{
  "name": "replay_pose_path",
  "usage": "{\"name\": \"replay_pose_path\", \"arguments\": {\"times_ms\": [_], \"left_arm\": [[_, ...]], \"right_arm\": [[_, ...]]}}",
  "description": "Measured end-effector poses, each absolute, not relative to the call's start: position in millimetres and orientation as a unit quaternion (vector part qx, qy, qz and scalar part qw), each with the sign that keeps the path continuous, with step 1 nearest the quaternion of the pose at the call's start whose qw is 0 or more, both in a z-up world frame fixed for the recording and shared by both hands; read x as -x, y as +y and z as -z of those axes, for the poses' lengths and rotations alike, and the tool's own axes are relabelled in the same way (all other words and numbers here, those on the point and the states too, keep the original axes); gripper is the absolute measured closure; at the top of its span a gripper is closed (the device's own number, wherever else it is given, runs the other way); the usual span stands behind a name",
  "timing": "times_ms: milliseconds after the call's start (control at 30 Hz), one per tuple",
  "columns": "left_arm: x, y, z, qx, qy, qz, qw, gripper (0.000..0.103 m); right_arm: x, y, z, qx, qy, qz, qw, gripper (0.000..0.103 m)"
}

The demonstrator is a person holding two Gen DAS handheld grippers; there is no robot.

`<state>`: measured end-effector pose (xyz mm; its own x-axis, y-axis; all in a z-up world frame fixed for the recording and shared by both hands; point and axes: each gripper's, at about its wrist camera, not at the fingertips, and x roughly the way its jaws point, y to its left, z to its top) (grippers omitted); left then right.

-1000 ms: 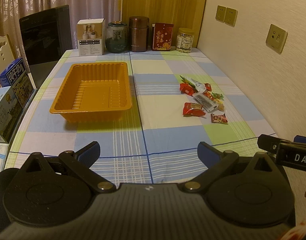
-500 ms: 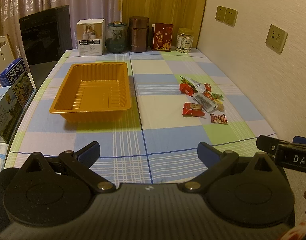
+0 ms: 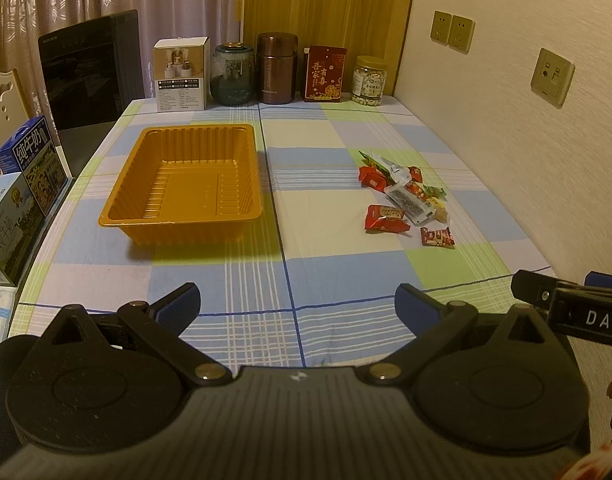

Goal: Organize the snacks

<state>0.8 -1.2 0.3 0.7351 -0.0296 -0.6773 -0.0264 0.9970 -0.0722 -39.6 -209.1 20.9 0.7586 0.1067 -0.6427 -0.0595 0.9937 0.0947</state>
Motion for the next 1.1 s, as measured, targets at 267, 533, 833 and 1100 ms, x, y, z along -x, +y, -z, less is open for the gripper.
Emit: {"name": "replay_pose_path", "arguments": {"times_ms": [267,533,833,1100], "left_arm": [[-1,-1,1,0.035,0.363,0.001,0.931,0.000],[-5,-2,3,0.027,0.359,-0.004,0.933,0.000],[-15,-3,10,0.027,0.362,-0.005,0.932,0.000],[-43,2,25,0.050,0.376,0.005,0.925,0.000]], "right_arm": [[39,-209,-20,-0.035,0.344,-0.044,0.937,0.000],[38,-208,-17,-0.044,0.342,-0.042,0.938,0.000],[25,-217,-10,-0.062,0.341,-0.042,0.937,0.000],[9,-232,-3,-0.079,0.337,-0.031,0.938,0.000]]}}
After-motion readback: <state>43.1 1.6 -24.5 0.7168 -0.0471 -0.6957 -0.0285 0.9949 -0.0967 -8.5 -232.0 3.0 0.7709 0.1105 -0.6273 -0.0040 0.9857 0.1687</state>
